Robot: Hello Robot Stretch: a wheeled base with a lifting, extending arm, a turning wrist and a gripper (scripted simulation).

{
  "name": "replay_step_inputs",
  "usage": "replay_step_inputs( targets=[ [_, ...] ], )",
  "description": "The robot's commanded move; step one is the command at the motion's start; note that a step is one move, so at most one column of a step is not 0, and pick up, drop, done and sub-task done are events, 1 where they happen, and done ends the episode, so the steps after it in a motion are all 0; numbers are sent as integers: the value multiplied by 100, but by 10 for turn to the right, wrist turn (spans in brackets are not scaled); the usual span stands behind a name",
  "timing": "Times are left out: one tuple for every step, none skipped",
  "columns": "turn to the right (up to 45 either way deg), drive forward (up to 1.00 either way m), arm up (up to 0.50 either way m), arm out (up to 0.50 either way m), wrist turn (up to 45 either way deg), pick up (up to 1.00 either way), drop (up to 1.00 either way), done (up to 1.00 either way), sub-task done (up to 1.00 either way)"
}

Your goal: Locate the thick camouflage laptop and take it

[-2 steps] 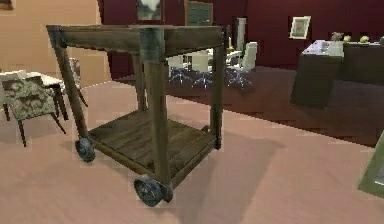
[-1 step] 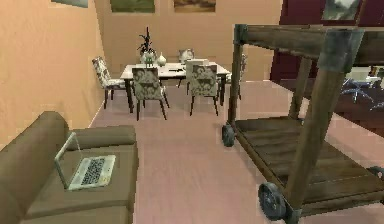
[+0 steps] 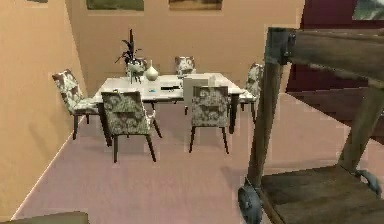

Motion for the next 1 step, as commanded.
replay_step_inputs(
  targets=[
    [0,95,0,0,0,0,0,0,0]
  ],
)
